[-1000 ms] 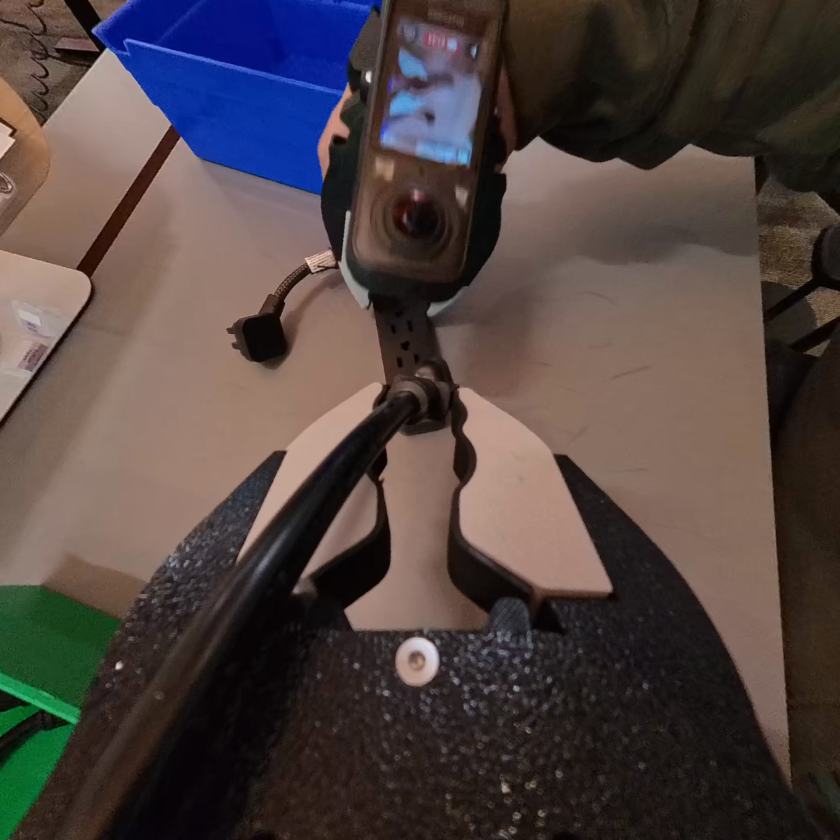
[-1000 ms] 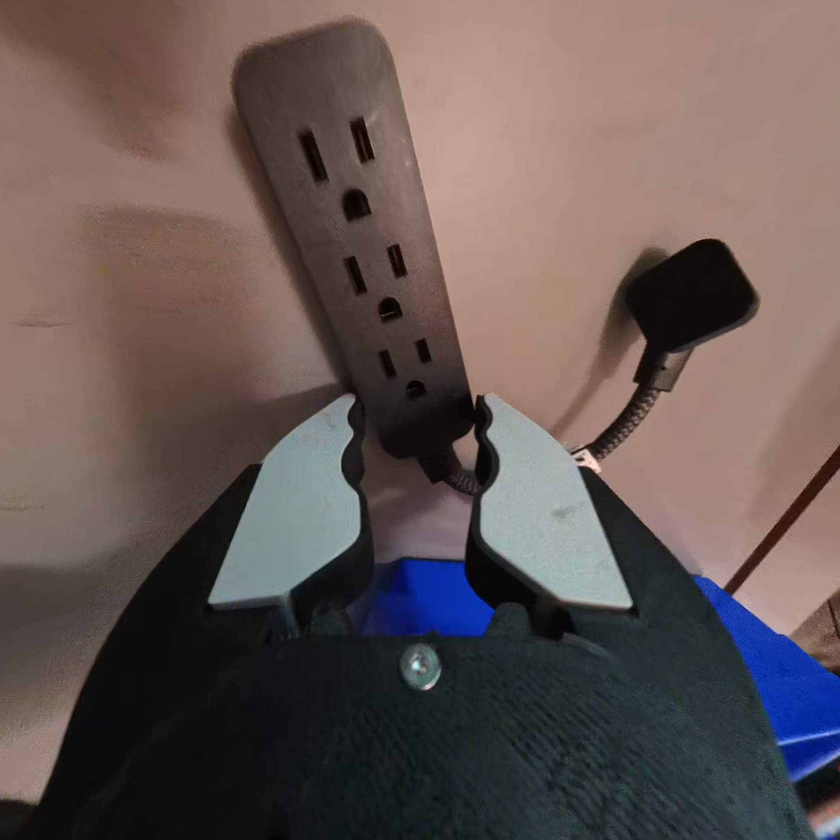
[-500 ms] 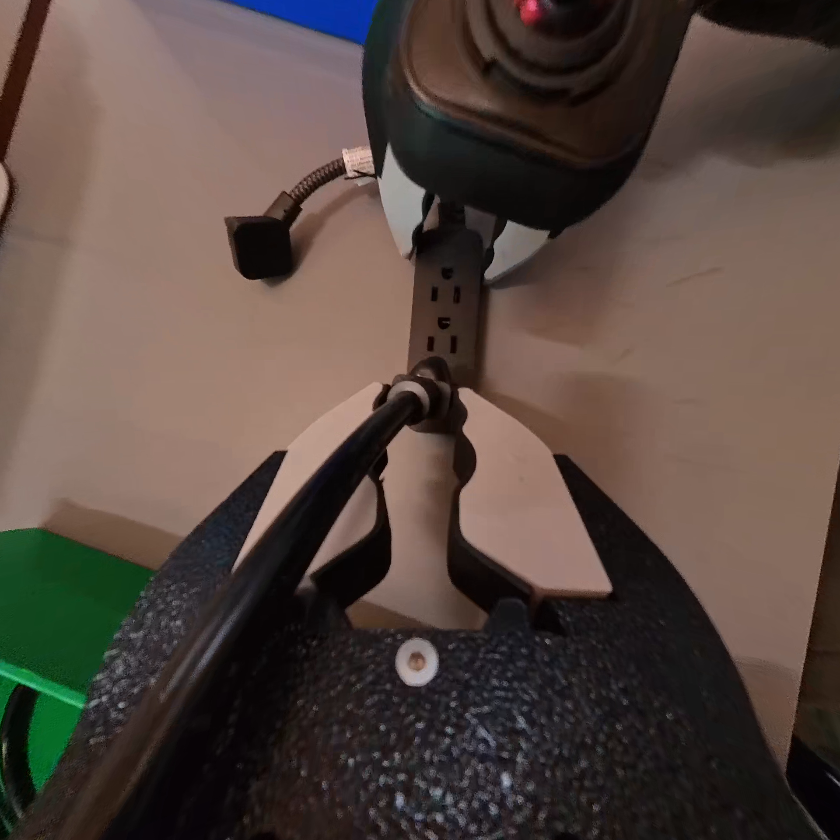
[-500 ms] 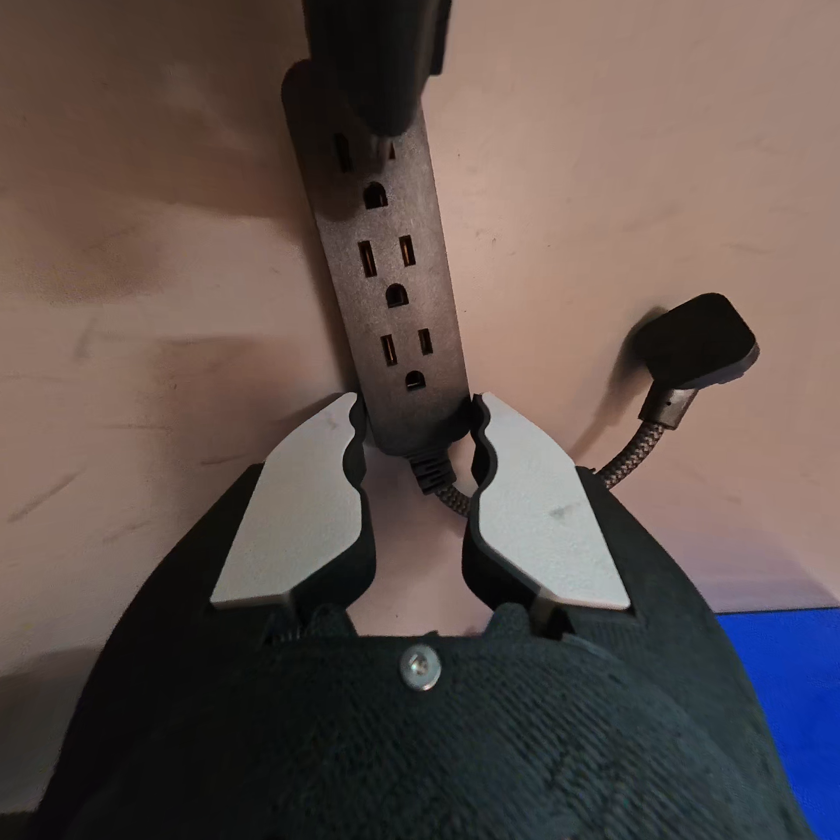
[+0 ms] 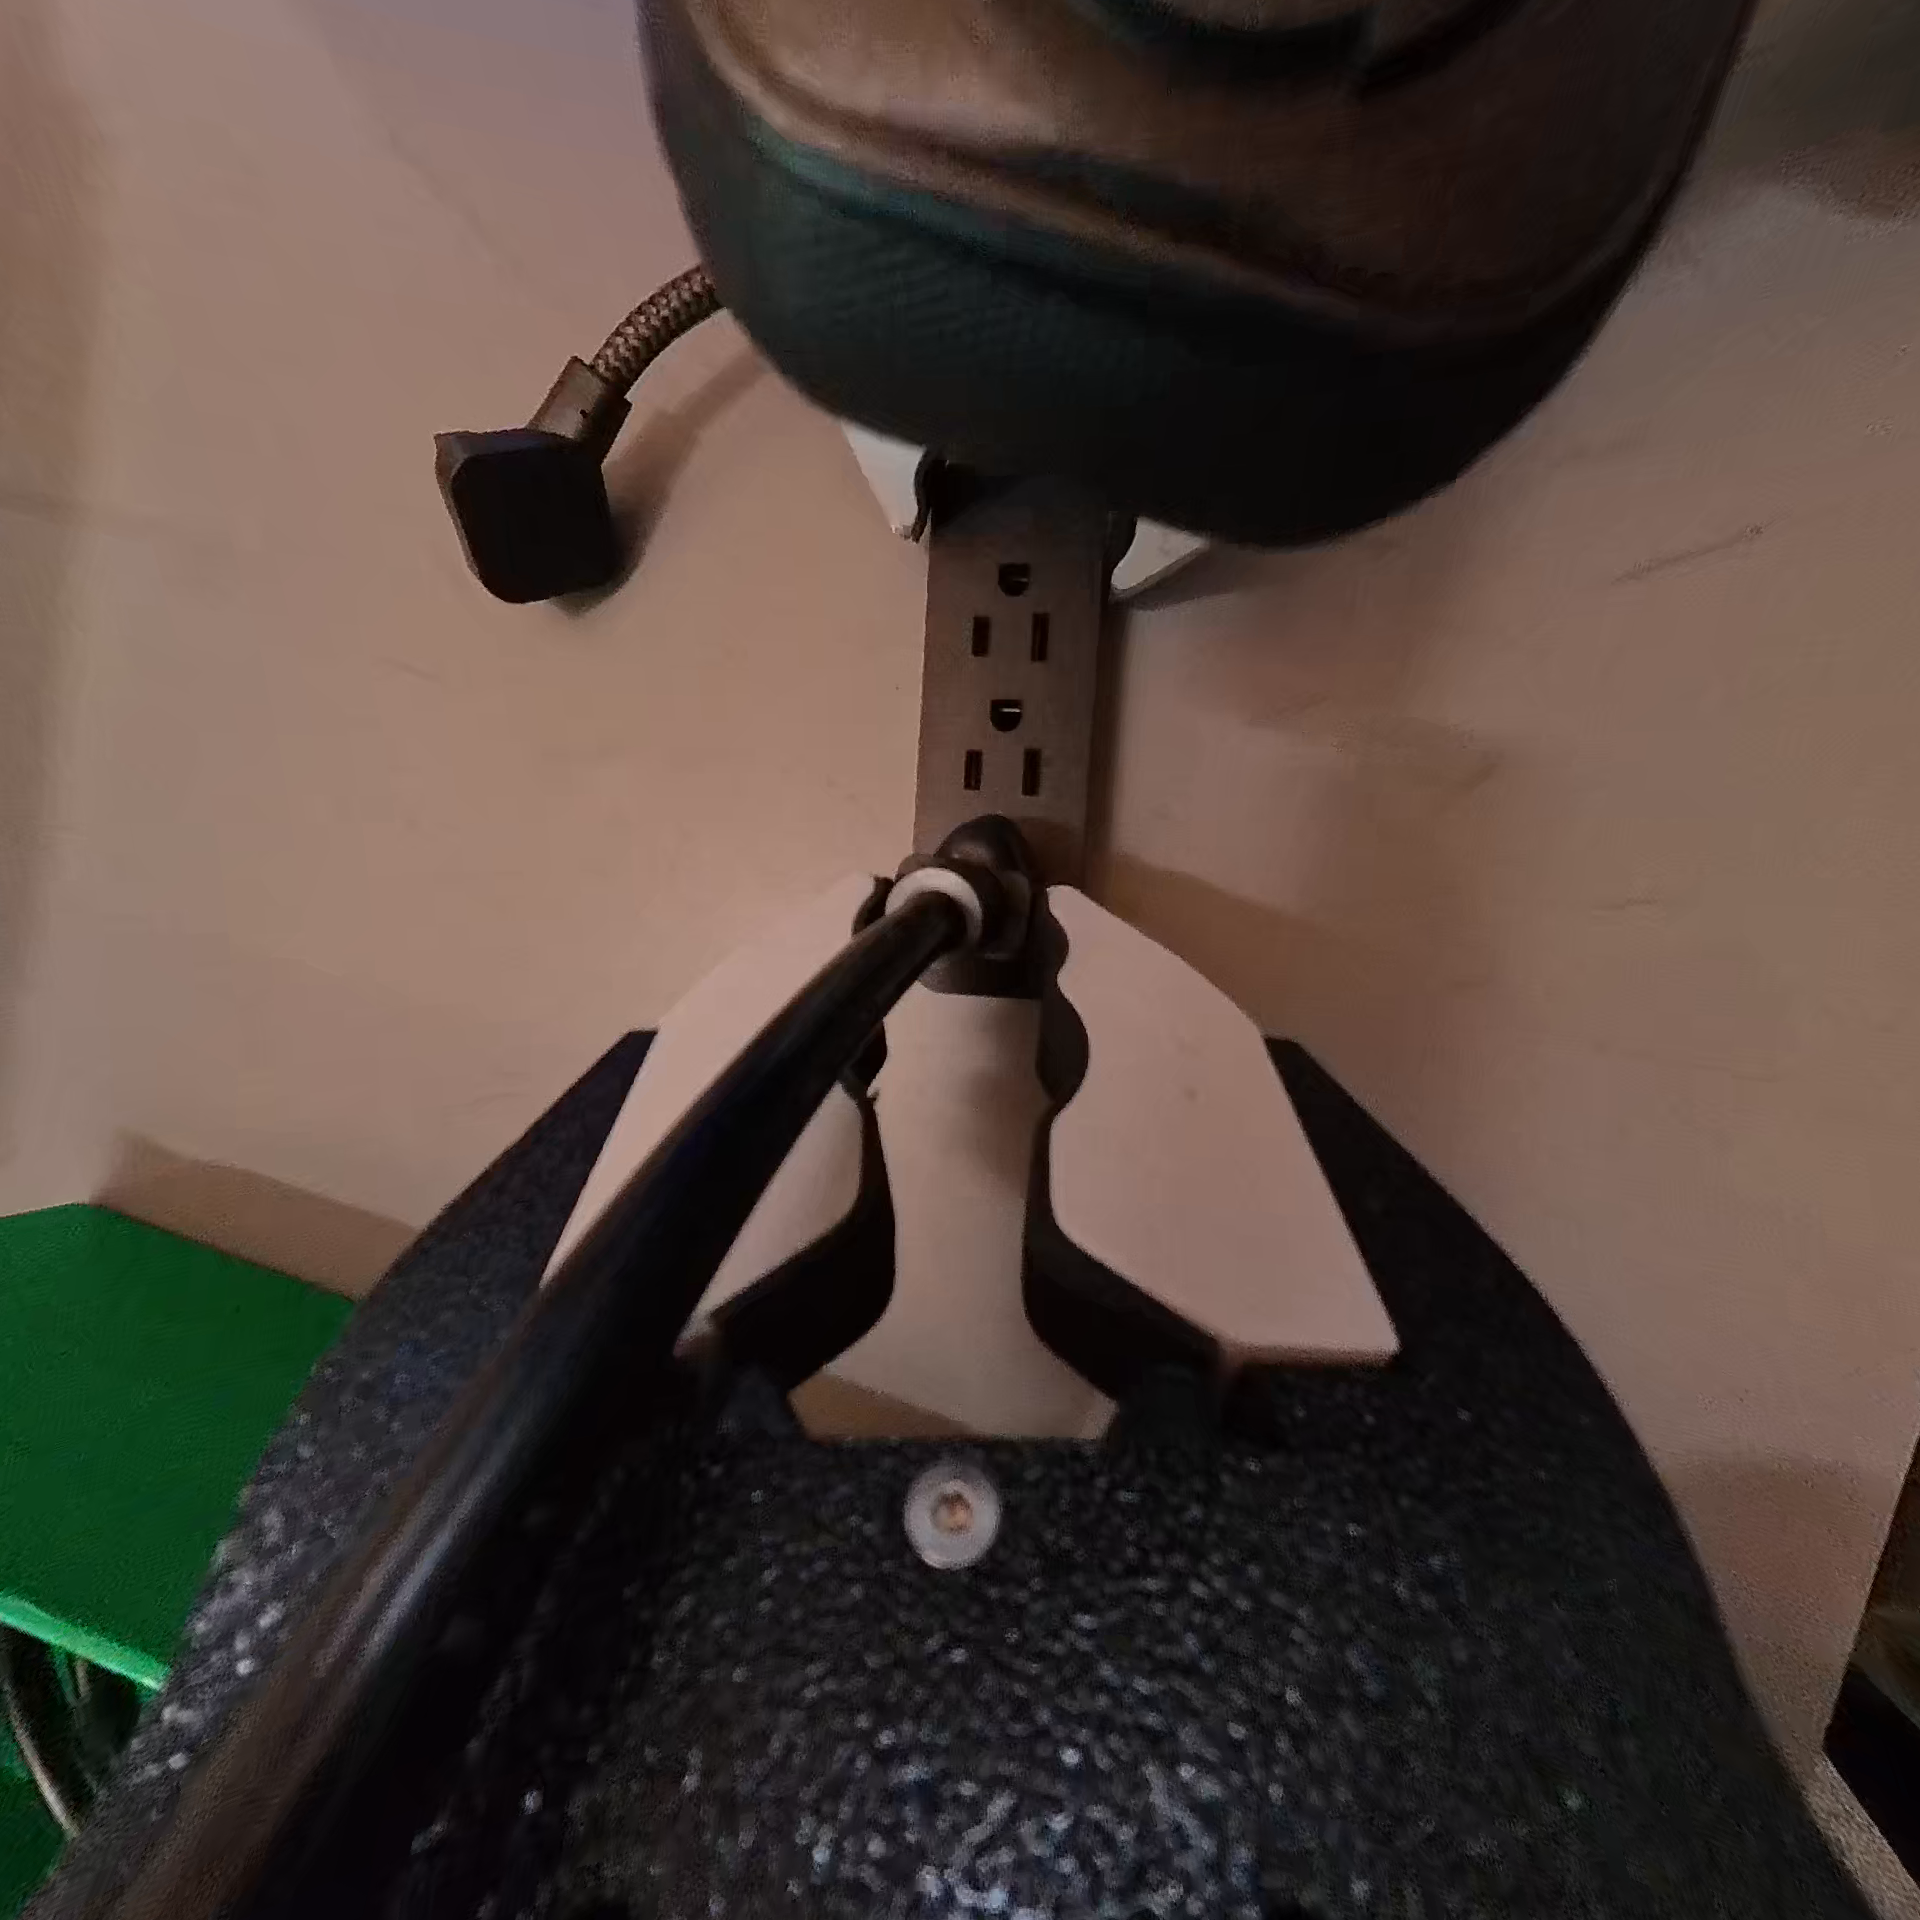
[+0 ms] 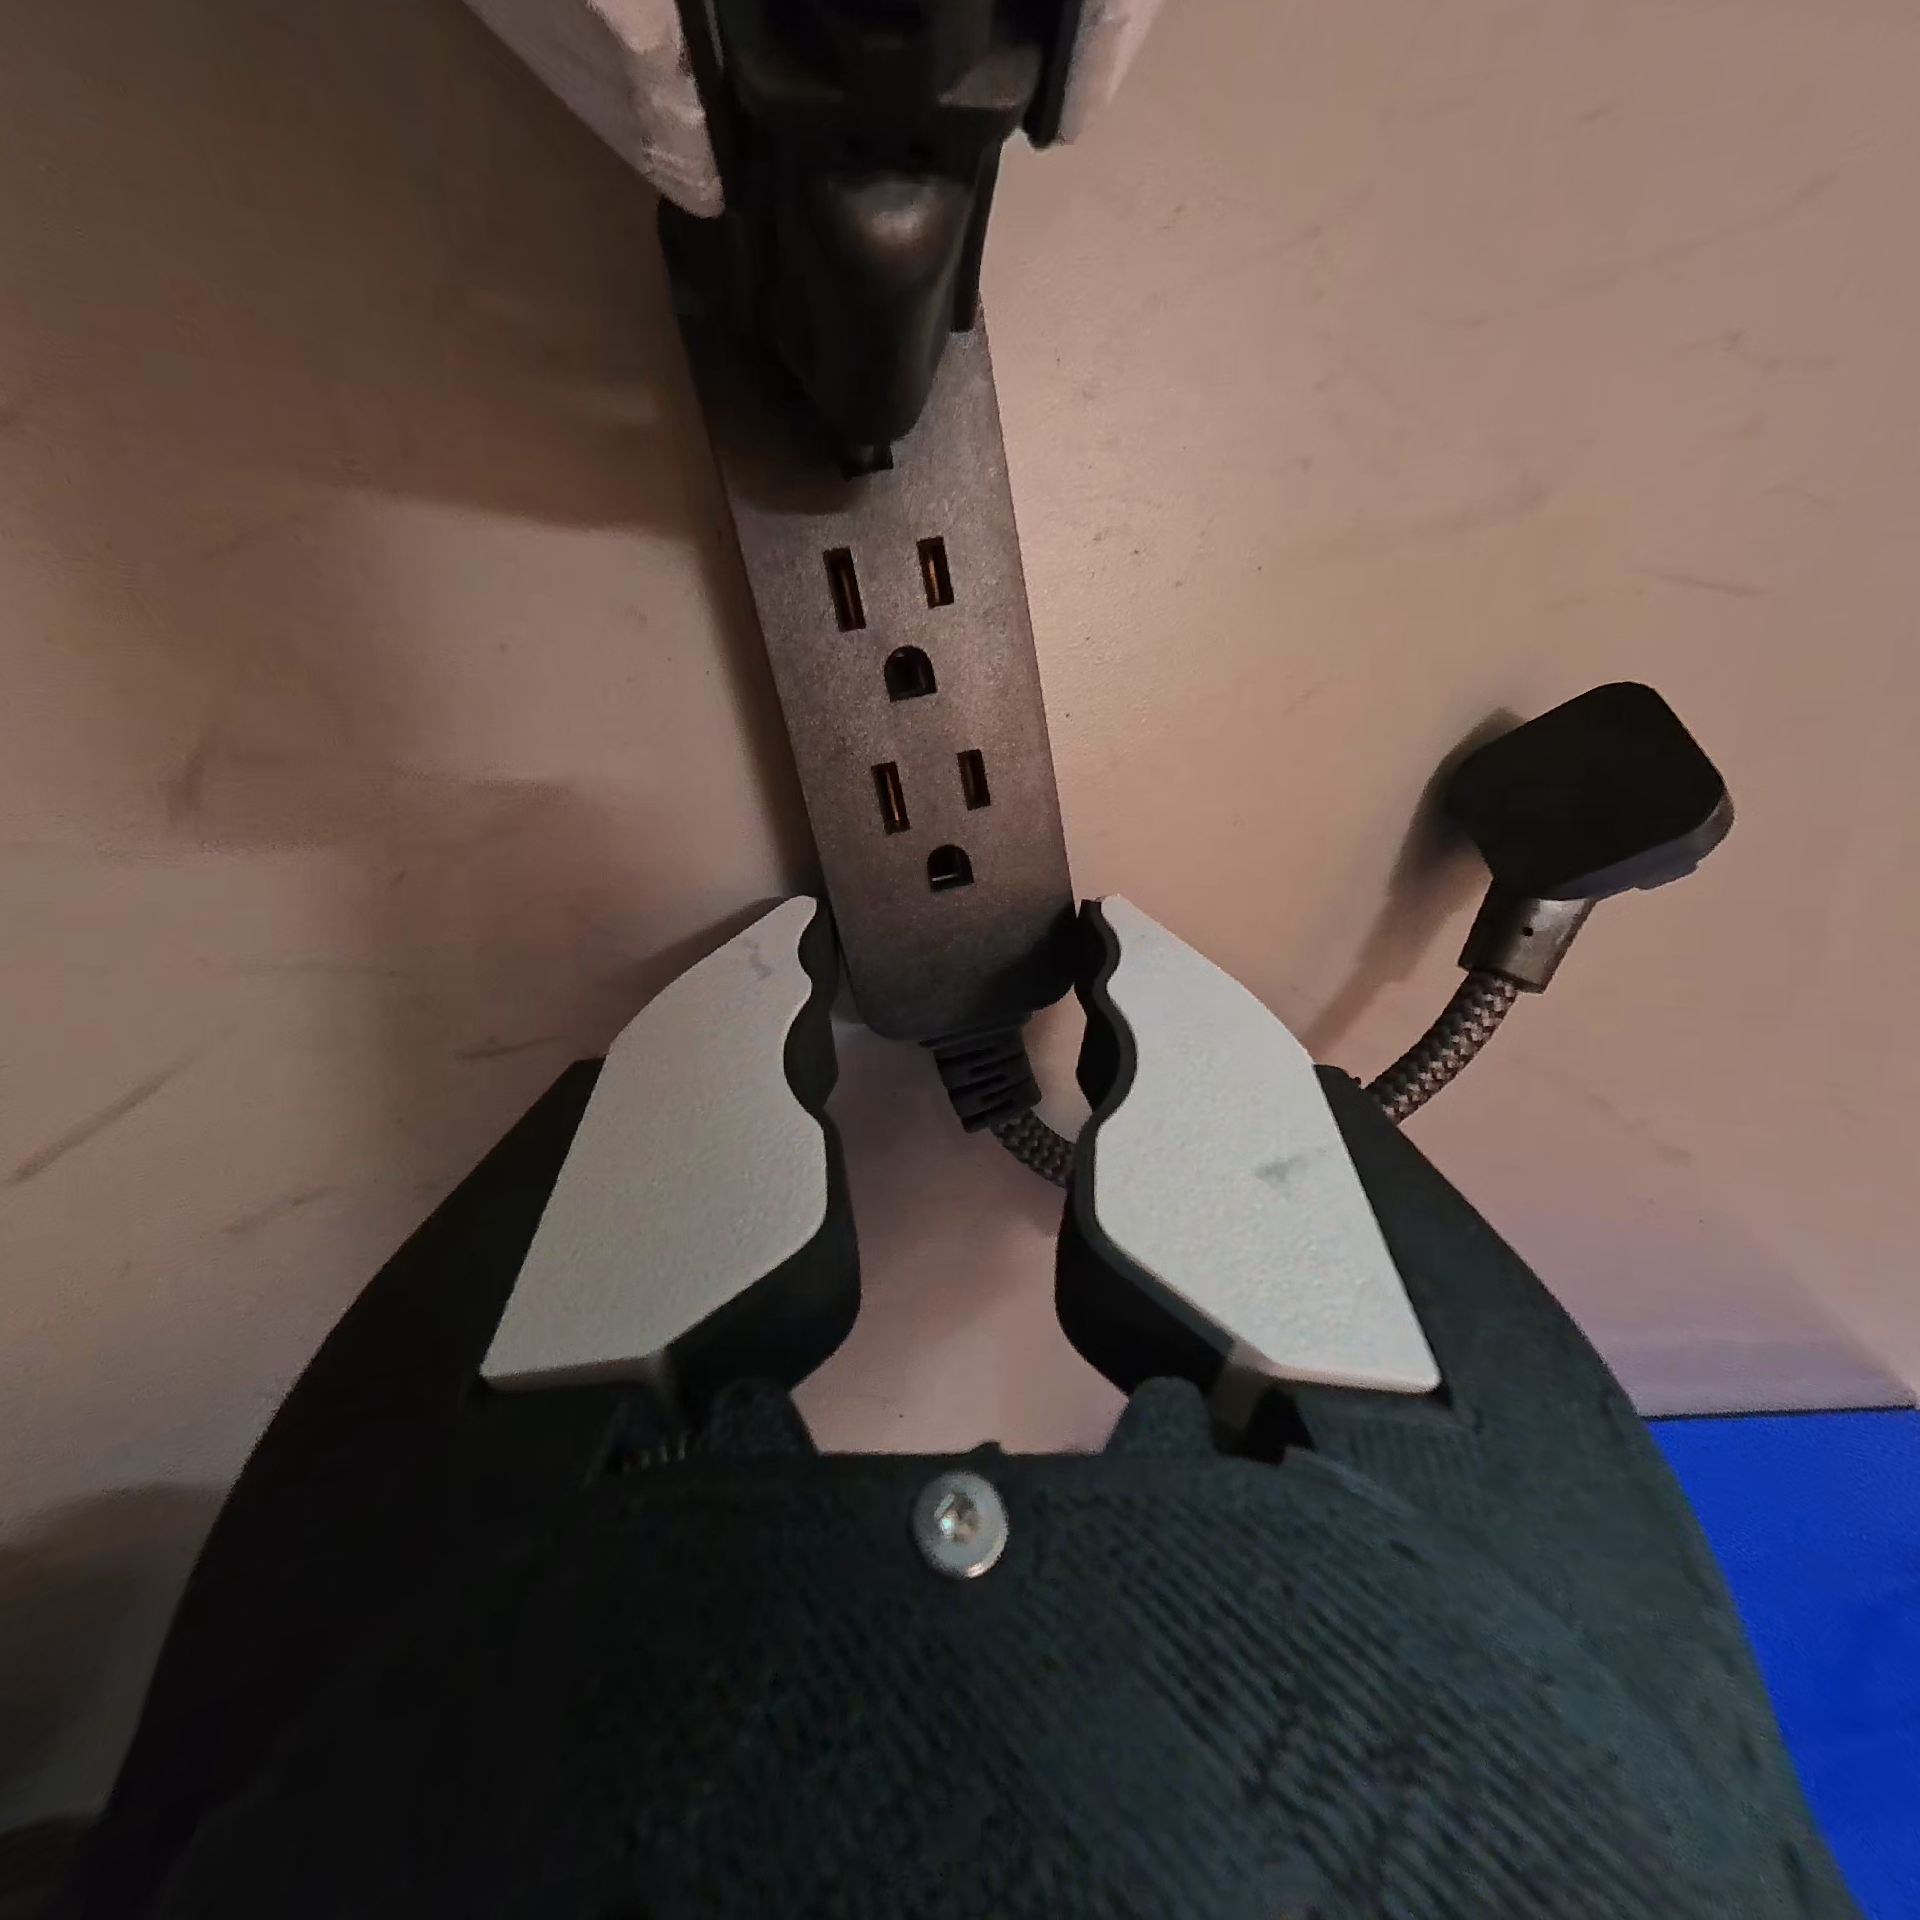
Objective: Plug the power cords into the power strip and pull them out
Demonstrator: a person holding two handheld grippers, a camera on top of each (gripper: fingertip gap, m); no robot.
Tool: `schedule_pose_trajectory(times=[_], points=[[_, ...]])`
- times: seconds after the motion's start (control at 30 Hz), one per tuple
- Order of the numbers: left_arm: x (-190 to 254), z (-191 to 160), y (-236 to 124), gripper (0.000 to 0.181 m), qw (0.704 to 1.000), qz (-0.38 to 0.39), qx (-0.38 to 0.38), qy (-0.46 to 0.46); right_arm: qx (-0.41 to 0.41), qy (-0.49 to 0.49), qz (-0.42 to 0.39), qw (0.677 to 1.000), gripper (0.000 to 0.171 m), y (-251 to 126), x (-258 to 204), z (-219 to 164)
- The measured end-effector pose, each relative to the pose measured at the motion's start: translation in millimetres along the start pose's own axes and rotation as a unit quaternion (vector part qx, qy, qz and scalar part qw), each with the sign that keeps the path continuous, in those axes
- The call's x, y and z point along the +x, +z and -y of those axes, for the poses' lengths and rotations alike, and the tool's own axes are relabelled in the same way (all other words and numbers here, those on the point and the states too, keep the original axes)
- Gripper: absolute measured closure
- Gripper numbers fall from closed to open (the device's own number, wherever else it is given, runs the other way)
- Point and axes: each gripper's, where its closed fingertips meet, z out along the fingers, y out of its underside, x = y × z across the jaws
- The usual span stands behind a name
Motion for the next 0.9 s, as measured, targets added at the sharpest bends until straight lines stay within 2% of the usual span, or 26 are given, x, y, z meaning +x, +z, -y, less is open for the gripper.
schedule_pose_trajectory(times=[0.17,0.33,0.63,0.73,0.9], points=[[2,-3,8,0.156,0.999,0.012,-0.038,0.012,0.026,-0.004,0.003,1.0,0.127,0,-2,3],[2,-4,8,0.157,0.999,-0.021,-0.031,-0.017,0.034,0.0,0.001,0.999,0.127,0,-2,3],[-5,-3,8,0.157,0.998,-0.039,-0.058,-0.01,0.062,0.013,-0.002,0.998,0.127,0,-2,5],[-11,-4,9,0.146,0.997,-0.022,-0.069,-0.016,0.066,0.012,-0.011,0.998,0.127,1,-2,5],[-6,4,10,0.151,0.997,-0.05,-0.04,-0.039,0.073,0.009,-0.013,0.997,0.127,1,-2,6]])
